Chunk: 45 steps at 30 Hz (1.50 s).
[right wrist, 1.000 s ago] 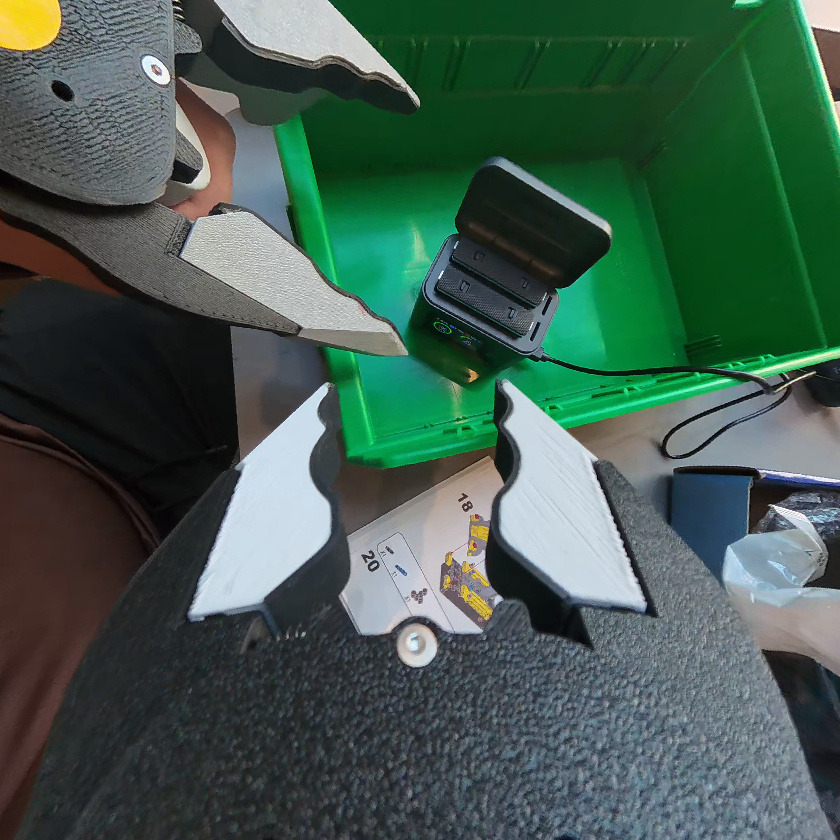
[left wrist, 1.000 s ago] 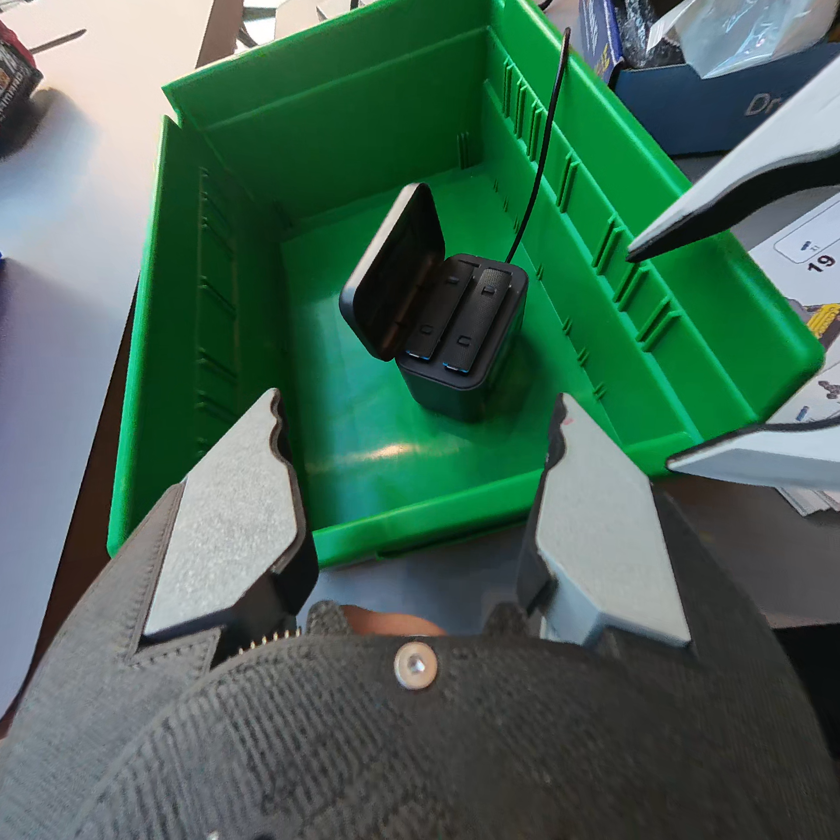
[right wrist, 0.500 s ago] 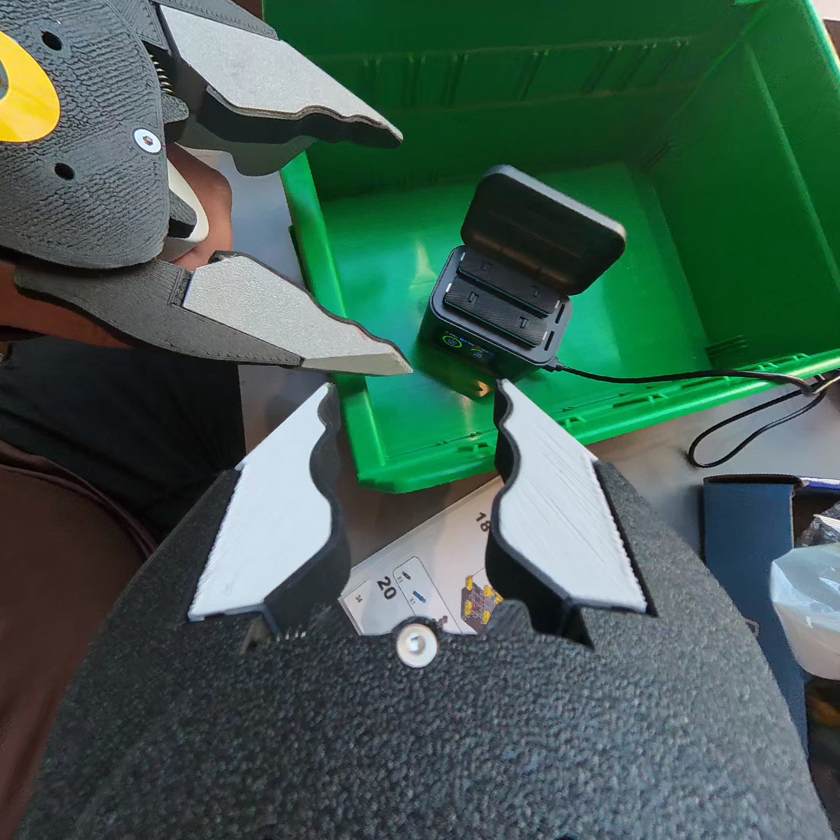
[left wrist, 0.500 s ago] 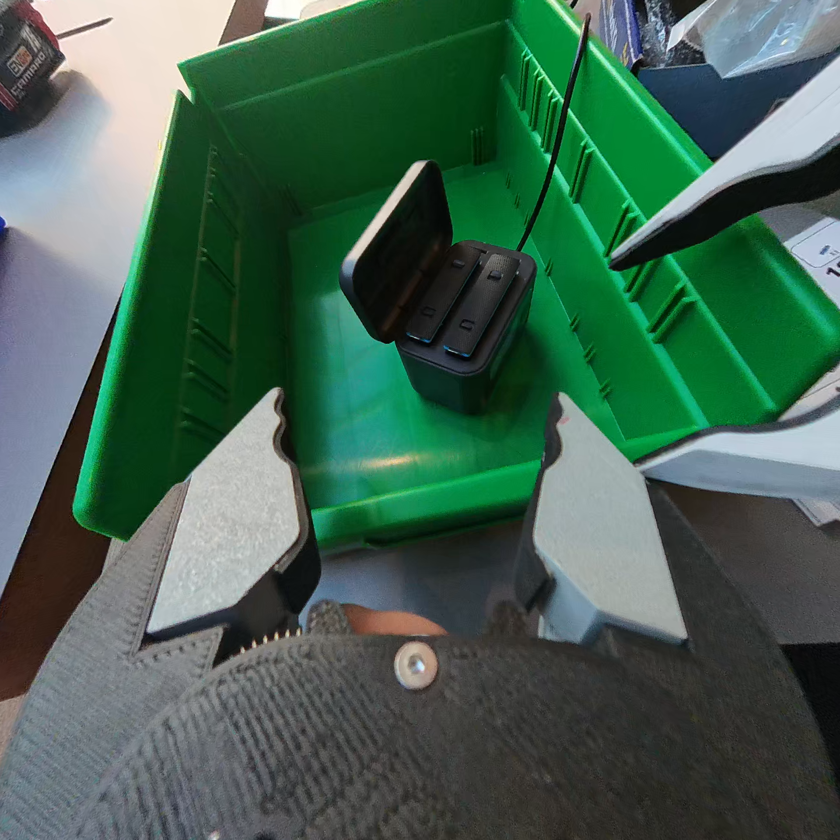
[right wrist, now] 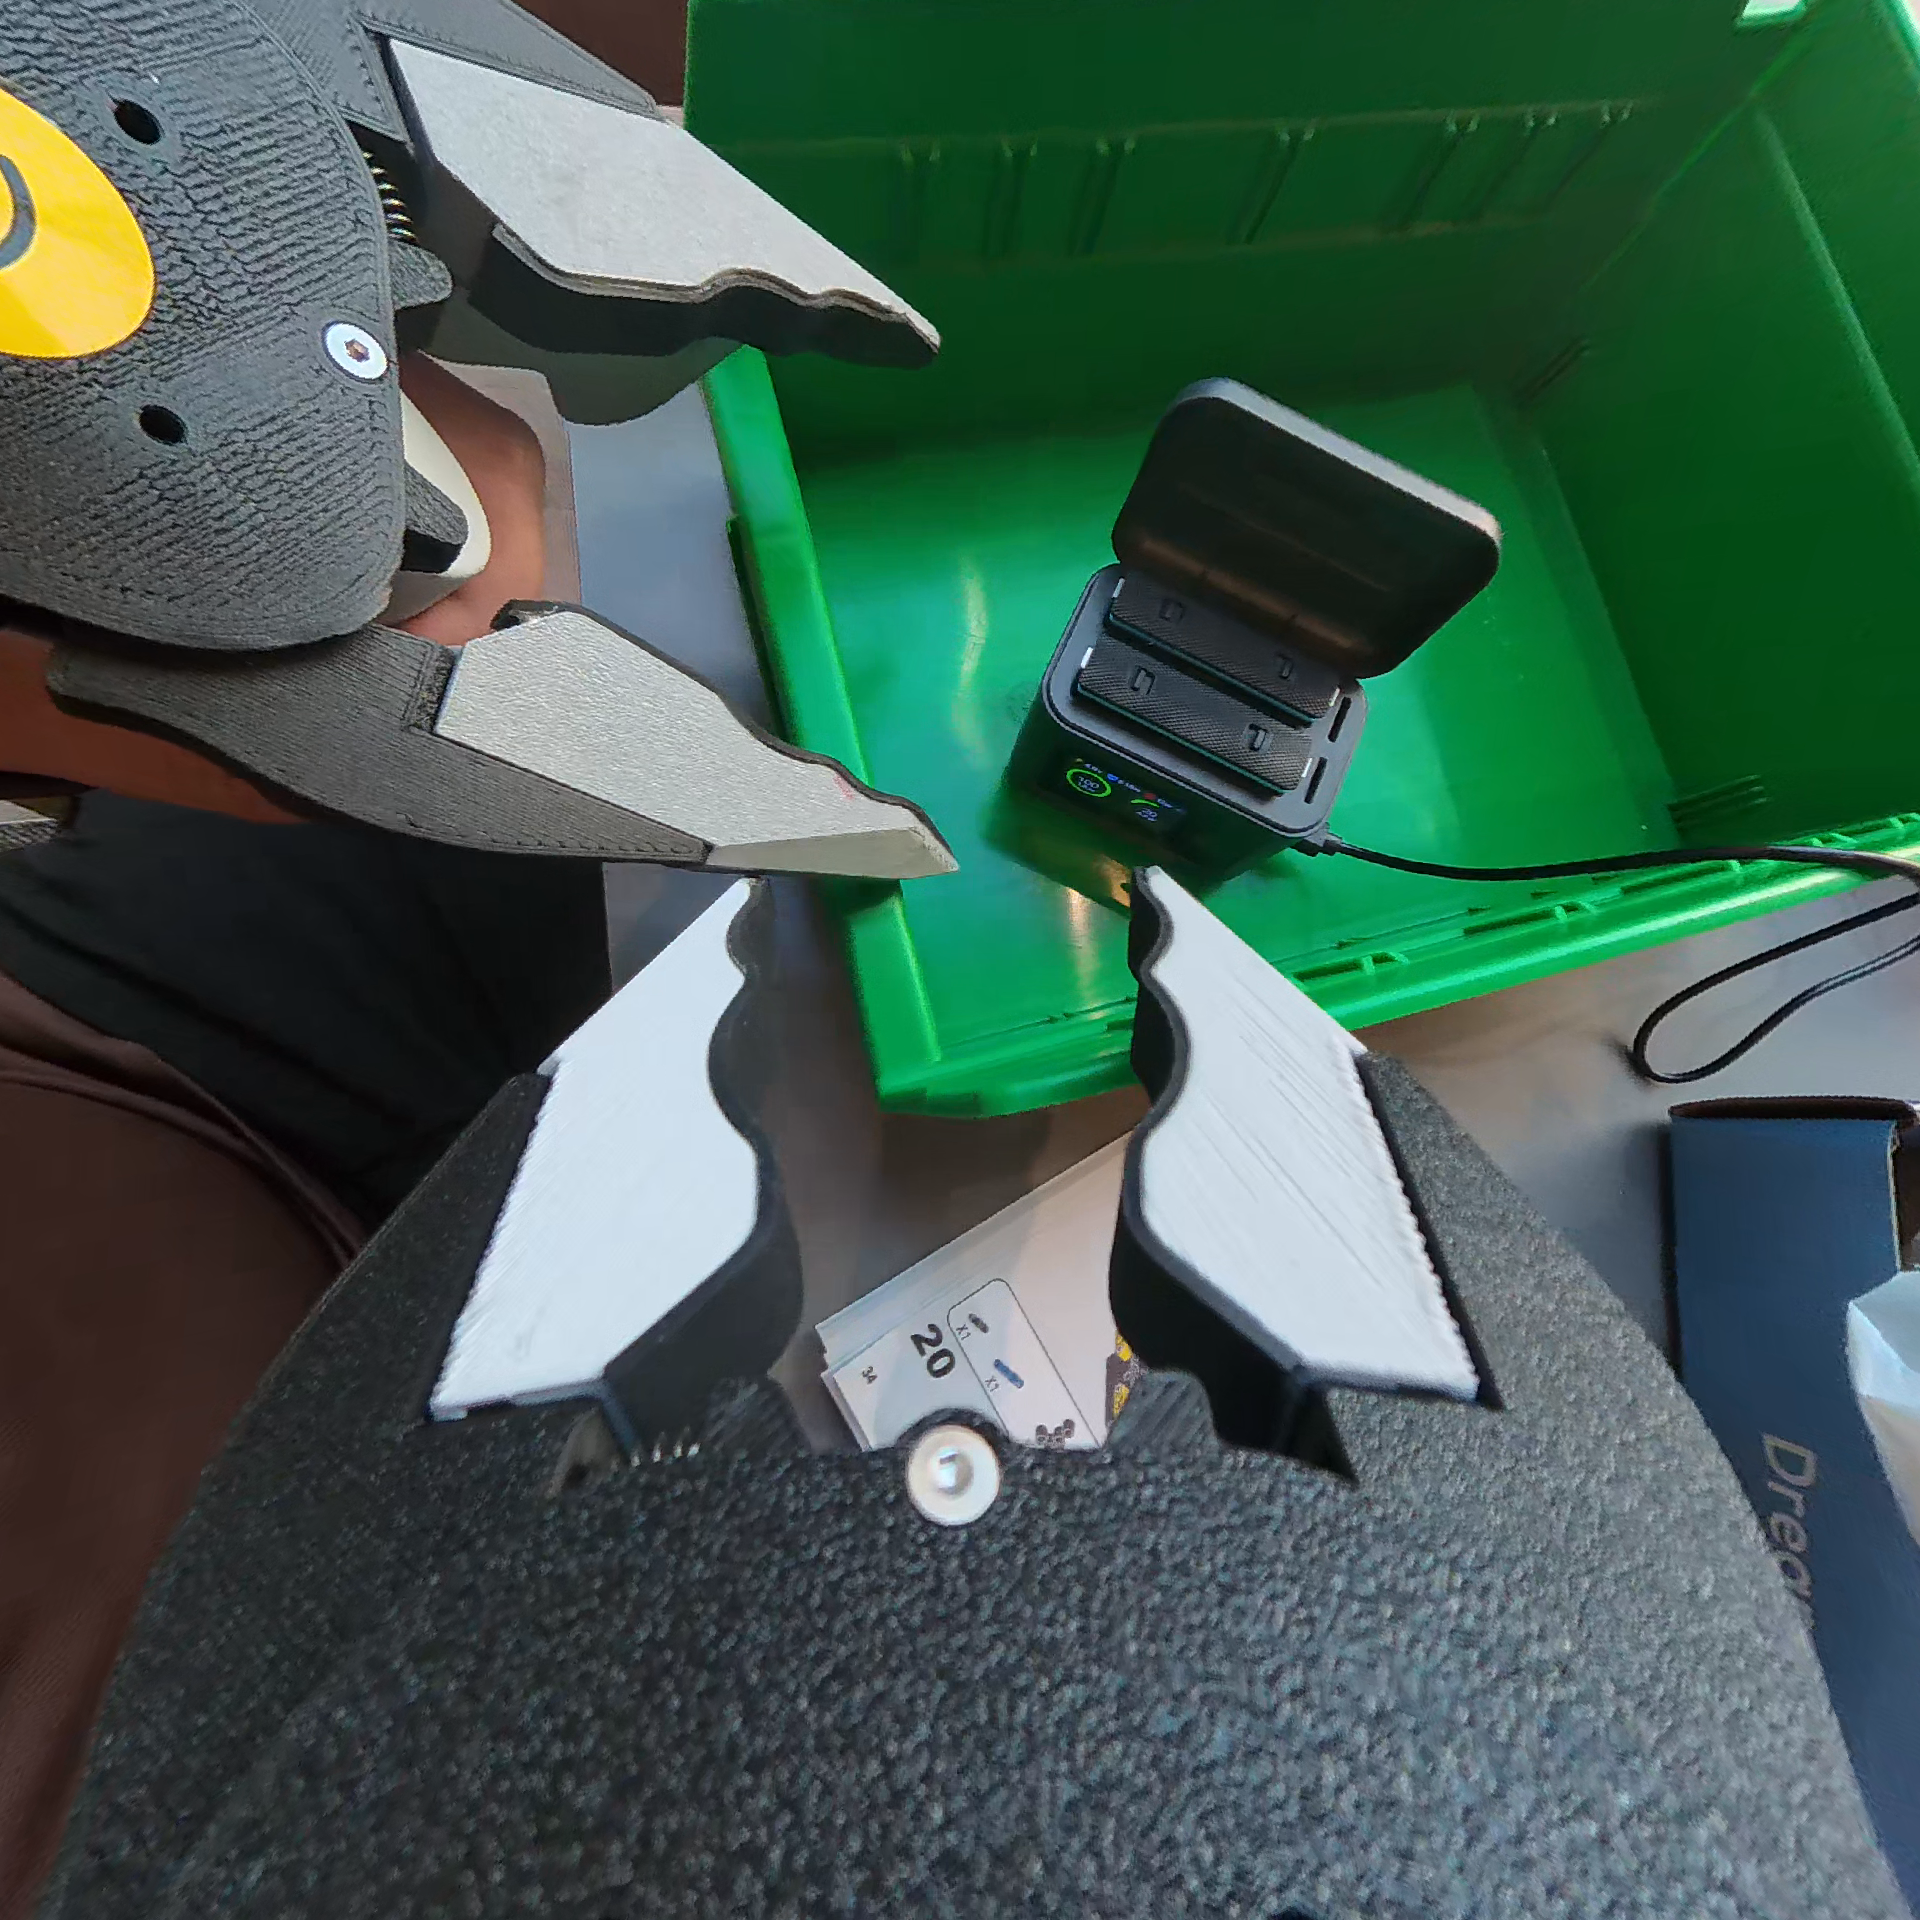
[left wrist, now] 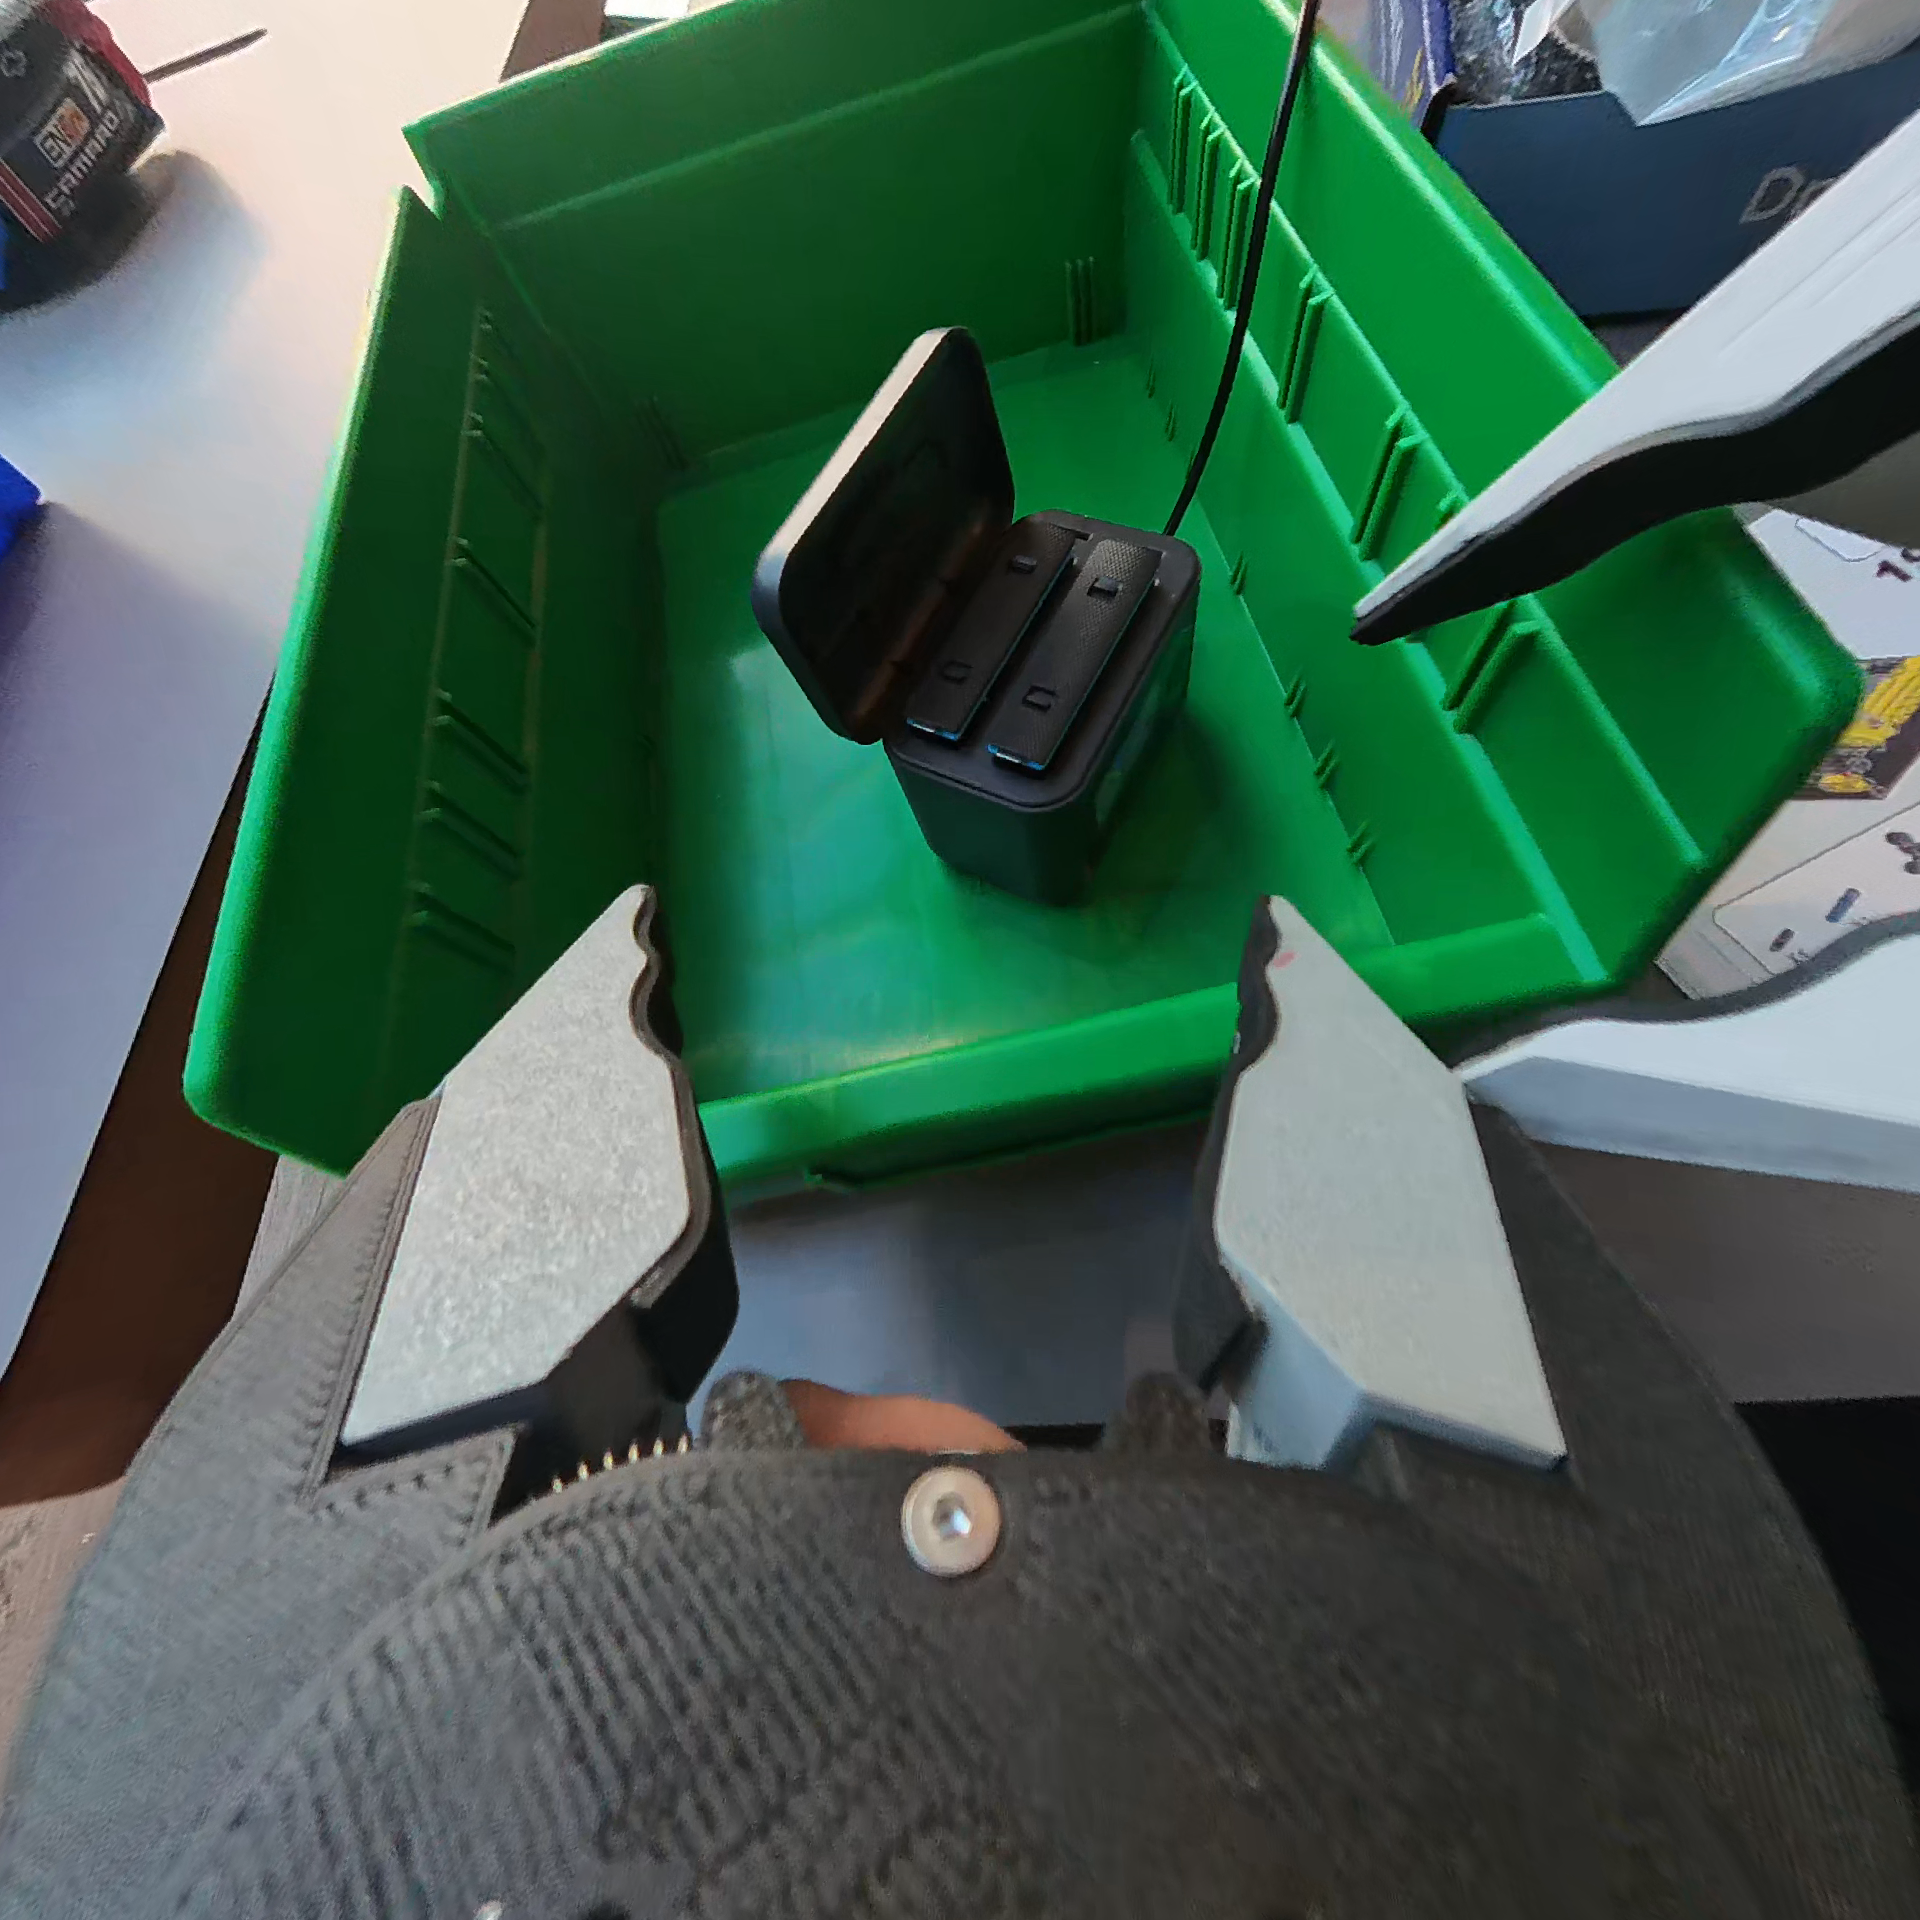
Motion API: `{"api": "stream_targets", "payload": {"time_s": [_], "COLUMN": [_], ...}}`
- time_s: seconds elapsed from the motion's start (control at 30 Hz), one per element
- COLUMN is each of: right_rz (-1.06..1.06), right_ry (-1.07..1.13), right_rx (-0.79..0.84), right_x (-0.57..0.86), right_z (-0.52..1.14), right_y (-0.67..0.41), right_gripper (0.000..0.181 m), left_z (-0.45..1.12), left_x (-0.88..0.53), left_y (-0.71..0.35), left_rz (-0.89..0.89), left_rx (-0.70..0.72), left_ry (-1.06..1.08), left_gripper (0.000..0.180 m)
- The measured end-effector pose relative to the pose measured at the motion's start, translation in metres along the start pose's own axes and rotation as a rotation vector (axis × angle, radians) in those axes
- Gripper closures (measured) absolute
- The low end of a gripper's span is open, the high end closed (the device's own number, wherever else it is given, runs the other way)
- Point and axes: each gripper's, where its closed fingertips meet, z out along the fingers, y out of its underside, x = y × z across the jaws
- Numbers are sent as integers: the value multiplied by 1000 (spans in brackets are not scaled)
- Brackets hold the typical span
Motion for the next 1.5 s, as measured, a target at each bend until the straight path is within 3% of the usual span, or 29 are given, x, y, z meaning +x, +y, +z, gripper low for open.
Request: {"api": "stream_targets", "payload": {"time_s": [0.57,0.7,1.07,1.5], "right_rz": [-26,9,-16,-155], "right_ry": [-57,-21,87,-49], "right_rx": [74,55,-79,-201], "right_x": [-11,2,67,95], "right_z": [-9,-10,1,44], "right_y": [-9,-11,-25,-35], "right_gripper": [113,112,113,113], "left_z": [-51,-51,-18,19], "left_x": [-3,4,-5,-12], "left_y": [4,-3,-56,-52], "left_rz": [-53,8,154,461], "left_rx": [-39,-50,-62,-151], "left_ry": [-40,56,431,721], "left_gripper": [72,79,75,70]}}
